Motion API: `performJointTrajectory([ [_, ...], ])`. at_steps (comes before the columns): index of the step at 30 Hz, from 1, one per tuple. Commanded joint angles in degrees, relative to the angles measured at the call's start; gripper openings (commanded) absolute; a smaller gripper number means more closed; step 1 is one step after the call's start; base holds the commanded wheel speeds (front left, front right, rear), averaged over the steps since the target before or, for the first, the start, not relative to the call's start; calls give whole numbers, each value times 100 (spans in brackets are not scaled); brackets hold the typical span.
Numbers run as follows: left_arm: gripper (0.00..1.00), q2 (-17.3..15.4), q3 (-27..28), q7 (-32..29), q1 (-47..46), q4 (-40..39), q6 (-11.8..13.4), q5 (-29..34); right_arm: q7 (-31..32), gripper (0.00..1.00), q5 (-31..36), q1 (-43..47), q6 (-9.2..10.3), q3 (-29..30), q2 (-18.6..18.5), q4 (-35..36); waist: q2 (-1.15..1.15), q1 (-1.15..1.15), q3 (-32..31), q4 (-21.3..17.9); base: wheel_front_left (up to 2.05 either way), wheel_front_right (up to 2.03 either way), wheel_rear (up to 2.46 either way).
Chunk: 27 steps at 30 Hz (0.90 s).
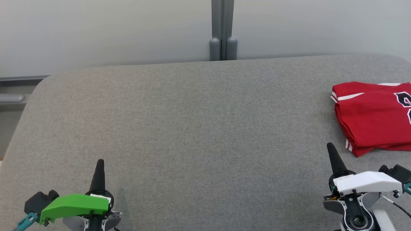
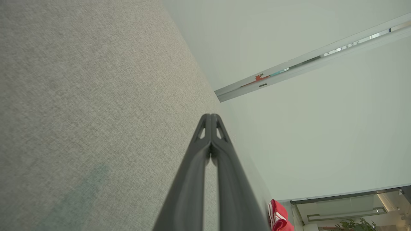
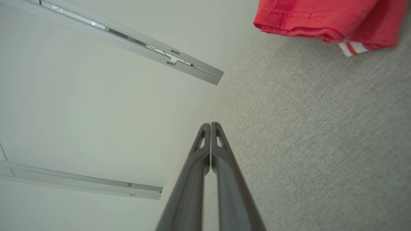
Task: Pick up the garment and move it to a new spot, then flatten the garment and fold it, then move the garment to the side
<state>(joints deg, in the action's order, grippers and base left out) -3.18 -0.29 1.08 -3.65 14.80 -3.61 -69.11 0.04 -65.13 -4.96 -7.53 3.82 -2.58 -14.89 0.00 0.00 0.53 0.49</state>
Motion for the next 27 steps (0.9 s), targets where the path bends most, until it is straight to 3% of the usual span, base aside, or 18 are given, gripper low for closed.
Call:
performJointTrajectory([
  [1,0,-47,45,-36,-157,-67,-66,-156,42,0,-166,-101,4,27,-29,68,0,0,-1,-1,0,0,0],
  [27,0,-42,349,-390,-229,-81,-240,-1297,366,0,-1487,-136,4,161,-36,88,0,0,-17,-22,0,0,0],
])
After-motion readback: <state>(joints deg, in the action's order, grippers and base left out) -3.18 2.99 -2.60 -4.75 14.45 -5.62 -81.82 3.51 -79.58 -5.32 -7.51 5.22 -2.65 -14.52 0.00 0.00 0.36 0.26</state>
